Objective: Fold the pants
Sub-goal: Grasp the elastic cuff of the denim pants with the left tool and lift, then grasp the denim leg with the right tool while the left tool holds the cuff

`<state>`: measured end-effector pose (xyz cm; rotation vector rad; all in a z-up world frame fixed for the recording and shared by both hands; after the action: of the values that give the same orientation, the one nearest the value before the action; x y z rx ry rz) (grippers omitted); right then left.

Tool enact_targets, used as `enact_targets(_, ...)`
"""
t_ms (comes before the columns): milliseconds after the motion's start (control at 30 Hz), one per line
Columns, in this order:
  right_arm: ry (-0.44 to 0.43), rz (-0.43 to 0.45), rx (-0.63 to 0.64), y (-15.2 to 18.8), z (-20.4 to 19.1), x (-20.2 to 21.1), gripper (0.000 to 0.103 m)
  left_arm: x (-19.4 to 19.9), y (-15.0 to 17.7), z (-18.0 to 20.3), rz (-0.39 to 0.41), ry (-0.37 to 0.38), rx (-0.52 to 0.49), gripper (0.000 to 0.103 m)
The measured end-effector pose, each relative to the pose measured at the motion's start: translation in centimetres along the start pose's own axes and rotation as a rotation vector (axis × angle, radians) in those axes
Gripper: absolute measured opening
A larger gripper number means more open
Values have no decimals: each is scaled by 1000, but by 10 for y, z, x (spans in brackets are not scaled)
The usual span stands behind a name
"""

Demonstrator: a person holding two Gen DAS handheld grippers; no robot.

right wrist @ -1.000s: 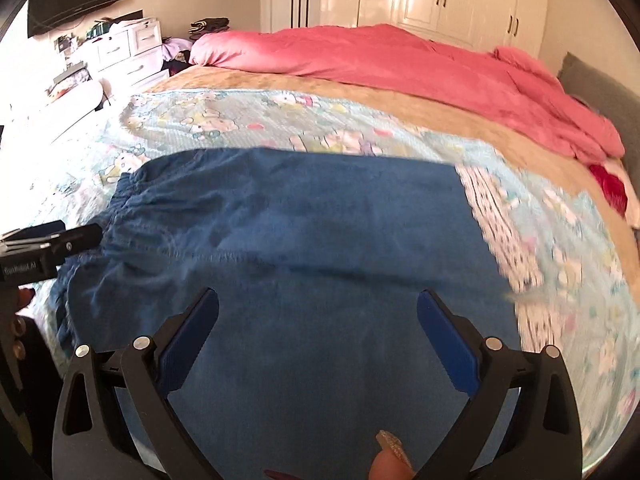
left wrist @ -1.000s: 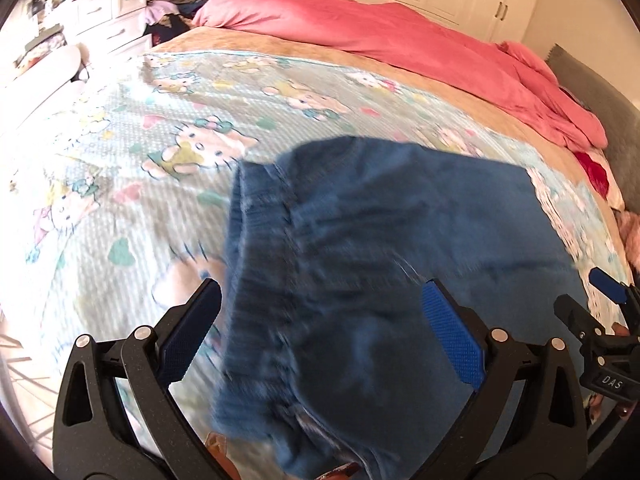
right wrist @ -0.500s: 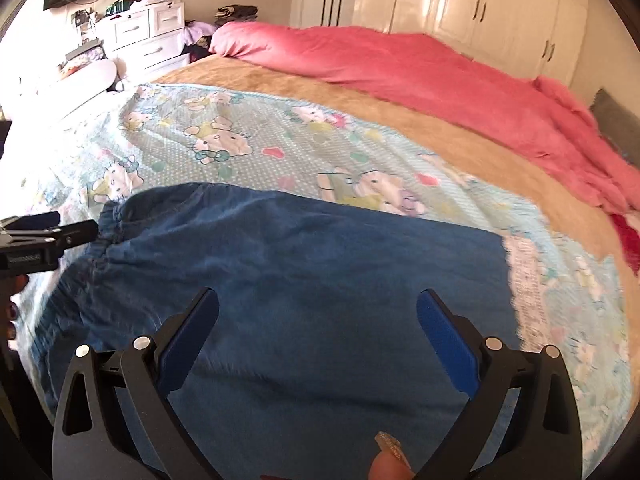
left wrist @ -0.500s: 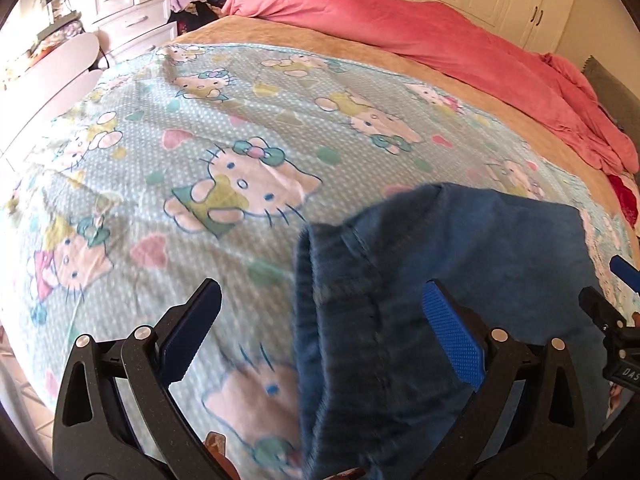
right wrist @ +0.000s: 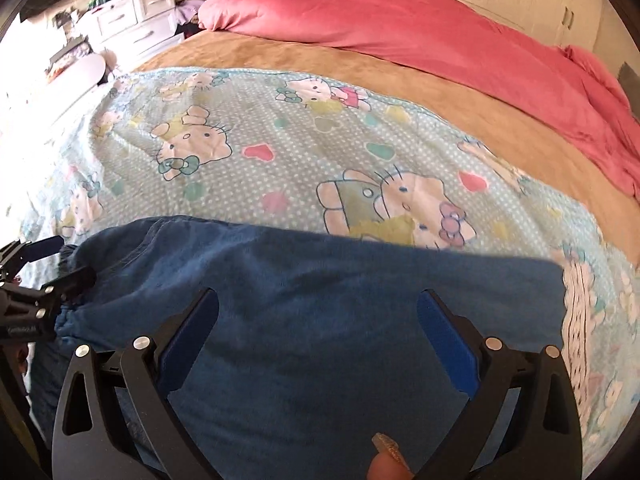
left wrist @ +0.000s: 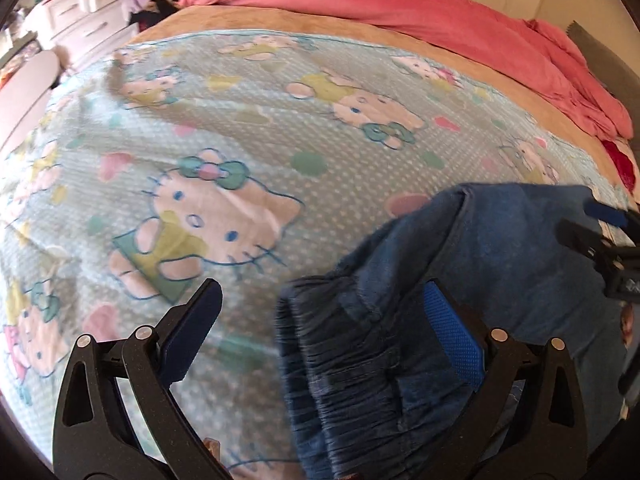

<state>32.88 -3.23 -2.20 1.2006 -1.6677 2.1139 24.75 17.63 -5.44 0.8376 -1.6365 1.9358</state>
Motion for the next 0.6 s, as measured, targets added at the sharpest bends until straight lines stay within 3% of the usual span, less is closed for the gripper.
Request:
enact_targets(33, -4, 3, 20, -2, -2, -4, 99, -1, 1, 4, 2, 19, -17, 71)
enact_targets(100, -8, 8, 74, -5, -8, -10, 99, -2, 3, 10, 1, 42, -52, 53)
enact_targets(233, 23, 10, 219, -9, -20, -20, 99, 9, 3, 24, 57, 50, -169, 32)
enact_targets(400, 27, 40, 345, -9, -36, -23, 99, 39, -4, 23, 146, 97, -145, 29)
enact_targets(500, 26, 50, 363, -10, -41, -24, 99, 50, -4, 23, 172, 121, -129, 28)
enact_targets(600, -28, 63, 352, -10, -49, -23, 99, 59, -5, 28, 197, 133, -134, 28)
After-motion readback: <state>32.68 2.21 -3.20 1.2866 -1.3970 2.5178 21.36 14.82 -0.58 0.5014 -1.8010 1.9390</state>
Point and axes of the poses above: each gripper's, at about its wrist camera, not at the fingertips, and x roughly against the way its jaws point, z to its right, y to its underside, the point moved 4 cm from there along -x, roughly the way its jaws point, and after that the axes turned 13 degrees about z, right-handed, at the moved point
